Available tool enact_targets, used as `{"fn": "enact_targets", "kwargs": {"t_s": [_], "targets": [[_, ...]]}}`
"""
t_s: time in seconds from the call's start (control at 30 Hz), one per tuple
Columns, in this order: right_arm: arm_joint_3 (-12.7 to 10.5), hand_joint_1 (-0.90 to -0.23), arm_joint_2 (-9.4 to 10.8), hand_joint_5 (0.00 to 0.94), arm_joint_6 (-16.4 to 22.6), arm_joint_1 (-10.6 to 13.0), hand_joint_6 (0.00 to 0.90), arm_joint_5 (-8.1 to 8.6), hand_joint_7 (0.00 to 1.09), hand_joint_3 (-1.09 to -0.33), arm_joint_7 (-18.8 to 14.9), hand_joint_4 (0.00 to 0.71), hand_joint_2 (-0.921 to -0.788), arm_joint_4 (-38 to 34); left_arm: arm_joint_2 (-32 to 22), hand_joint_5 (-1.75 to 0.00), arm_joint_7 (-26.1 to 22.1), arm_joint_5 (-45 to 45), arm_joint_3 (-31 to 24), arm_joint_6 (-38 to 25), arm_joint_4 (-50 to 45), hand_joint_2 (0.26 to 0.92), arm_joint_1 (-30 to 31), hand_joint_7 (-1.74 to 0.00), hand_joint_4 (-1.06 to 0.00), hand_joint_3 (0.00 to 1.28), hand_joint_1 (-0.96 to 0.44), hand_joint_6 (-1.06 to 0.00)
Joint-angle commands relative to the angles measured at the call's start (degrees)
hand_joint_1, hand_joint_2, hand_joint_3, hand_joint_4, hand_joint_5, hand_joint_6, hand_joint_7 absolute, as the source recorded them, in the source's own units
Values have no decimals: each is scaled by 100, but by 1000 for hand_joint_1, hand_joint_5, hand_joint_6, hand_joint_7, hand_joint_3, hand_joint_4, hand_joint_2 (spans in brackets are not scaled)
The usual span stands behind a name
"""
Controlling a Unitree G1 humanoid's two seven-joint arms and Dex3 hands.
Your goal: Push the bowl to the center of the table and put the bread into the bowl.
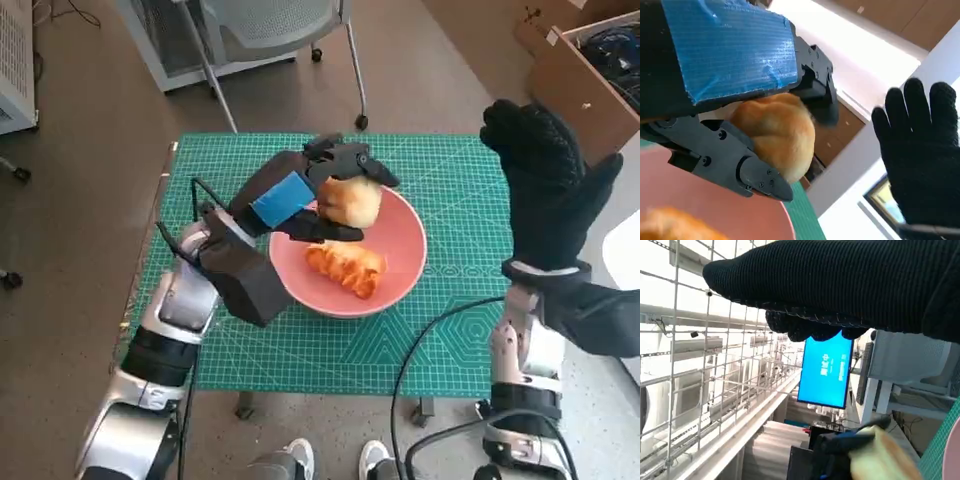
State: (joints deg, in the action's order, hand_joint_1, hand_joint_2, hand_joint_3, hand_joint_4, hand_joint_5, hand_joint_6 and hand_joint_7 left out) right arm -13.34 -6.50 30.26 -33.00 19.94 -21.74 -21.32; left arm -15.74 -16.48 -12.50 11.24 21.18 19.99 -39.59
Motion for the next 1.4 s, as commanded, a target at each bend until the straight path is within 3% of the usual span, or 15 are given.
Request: {"fn": "enact_targets", "kwargs": {"t_s": [0.03,0.47,0.73,1.03,1.4], "targets": [[15,-611,-13,2,-134,121,39,-3,519,-747,61,226,-921,74,79,-19,-222,352,-100,-105,-14,921,170,-320,-39,216,-674,-55],[71,-614,3,8,-148,12,19,-109,511,-747,159,240,-921,132,369,1,-356,980,-376,358,431,921,277,-217,1,438,-790,0],[104,-621,-25,10,-123,-62,20,-175,515,-749,204,248,-921,113,480,1,-409,1370,-637,405,416,921,278,-181,1,446,-791,1],[102,-621,-49,9,-153,-164,25,-202,525,-749,207,249,-921,98,571,1,-423,2018,-1053,12,-104,921,341,-161,1,462,-757,1],[88,-639,-102,7,-306,-241,31,-163,532,-738,194,249,-921,216,717,1,-296,2646,-1474,-453,-581,921,432,-203,1,369,-726,1]]}}
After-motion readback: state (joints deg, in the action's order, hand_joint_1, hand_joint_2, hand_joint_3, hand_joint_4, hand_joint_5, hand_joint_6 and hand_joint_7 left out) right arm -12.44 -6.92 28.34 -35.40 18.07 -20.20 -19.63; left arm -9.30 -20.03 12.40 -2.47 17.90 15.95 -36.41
